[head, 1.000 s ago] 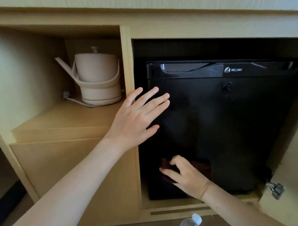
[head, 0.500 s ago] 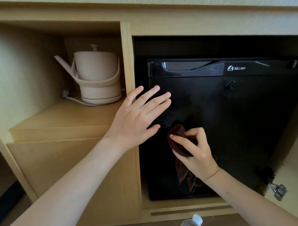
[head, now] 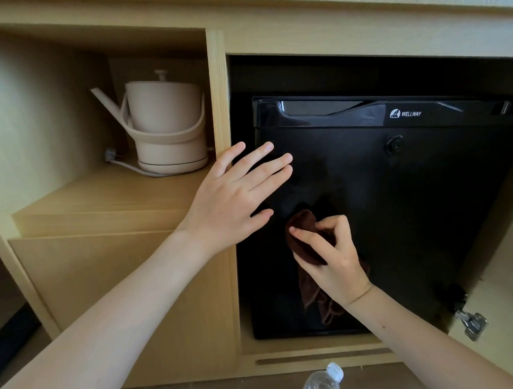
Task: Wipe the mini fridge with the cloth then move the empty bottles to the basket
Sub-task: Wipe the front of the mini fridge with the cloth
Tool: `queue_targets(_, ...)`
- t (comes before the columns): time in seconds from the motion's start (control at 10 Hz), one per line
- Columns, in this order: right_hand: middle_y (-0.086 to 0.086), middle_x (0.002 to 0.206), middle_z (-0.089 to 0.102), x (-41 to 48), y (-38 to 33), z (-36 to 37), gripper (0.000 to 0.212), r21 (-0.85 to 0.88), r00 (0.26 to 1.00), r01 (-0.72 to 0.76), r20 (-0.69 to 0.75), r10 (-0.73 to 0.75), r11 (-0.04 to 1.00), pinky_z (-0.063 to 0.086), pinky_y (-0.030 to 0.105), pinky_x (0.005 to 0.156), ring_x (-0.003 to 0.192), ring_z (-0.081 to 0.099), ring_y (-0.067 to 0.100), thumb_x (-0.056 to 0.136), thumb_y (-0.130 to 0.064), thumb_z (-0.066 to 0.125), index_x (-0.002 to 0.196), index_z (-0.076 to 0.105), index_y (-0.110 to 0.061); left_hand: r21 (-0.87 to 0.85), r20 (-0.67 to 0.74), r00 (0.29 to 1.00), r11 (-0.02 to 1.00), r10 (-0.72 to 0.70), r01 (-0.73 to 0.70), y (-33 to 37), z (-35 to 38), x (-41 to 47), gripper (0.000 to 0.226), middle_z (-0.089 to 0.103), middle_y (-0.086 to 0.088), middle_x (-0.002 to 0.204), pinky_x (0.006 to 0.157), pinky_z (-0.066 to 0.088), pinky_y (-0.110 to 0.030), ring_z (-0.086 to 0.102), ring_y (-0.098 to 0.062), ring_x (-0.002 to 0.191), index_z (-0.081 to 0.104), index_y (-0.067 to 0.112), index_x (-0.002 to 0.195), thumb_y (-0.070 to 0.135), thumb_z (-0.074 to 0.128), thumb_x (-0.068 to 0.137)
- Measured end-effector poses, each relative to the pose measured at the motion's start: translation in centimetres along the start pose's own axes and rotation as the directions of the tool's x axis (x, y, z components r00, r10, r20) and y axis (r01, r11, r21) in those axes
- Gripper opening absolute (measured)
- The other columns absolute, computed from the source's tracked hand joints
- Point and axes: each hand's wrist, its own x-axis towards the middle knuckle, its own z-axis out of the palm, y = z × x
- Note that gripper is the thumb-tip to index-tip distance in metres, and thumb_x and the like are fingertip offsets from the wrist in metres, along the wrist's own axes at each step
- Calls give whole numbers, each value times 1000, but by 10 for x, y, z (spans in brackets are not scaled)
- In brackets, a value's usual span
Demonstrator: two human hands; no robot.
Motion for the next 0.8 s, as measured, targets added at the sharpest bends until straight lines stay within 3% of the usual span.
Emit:
queue_targets(0.2,5,112,41,-19,9,8,40,-29,990,84,115,-80,996,54,21,87,99,54,18,77,-9,83,115,73,-6,3,-16,1000,1000,3,-3,0,0,0,68,44,1,153,122,12,-44,30,-23,146,48,17,144,33,71,83)
queue_targets(0.3,5,111,42,-32,13,11,35,-21,974,148,178,-141,989,56,25,79,95,55,19,82,-14,78,116,71,-6,3,-16,1000,1000,4,-4,0,0,0,67,44,1,153,121,12,-44,31,-23,146,48,17,144,33,72,83)
queue_targets(0.5,6,110,43,-40,17,13,30,-13,961,180,218,-172,984,54,24,82,95,55,19,93,-22,65,120,67,-10,9,-6,1000,1000,4,-4,0,-1,0,67,44,1,153,121,12,-45,30,-23,146,48,17,145,33,71,83)
queue_targets(0.8,6,111,44,-40,17,13,40,-29,959,188,222,-177,982,55,24,82,96,56,19,84,-16,77,122,64,-12,11,-6,1000,1000,3,-3,0,-1,1,68,44,1,153,122,10,-44,30,-23,146,47,18,145,33,71,83)
